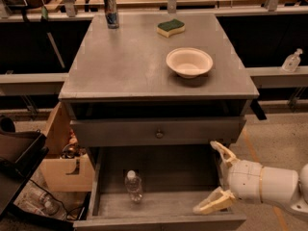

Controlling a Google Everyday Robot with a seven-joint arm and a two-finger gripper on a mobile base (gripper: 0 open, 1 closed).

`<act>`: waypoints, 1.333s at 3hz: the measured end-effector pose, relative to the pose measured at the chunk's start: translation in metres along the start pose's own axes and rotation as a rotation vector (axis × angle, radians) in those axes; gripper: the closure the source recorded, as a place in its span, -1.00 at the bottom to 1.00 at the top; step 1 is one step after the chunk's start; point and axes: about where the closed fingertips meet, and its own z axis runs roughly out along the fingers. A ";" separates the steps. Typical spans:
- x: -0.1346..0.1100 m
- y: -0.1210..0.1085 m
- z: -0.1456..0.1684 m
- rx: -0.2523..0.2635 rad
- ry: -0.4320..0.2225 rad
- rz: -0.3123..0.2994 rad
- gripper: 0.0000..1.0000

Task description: Pick water bottle from middle drawer and place on counter

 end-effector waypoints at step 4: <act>0.098 -0.018 0.125 -0.110 -0.215 0.040 -1.00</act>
Offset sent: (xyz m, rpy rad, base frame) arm 0.0683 0.0156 -0.1268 0.1412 -0.0090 0.0551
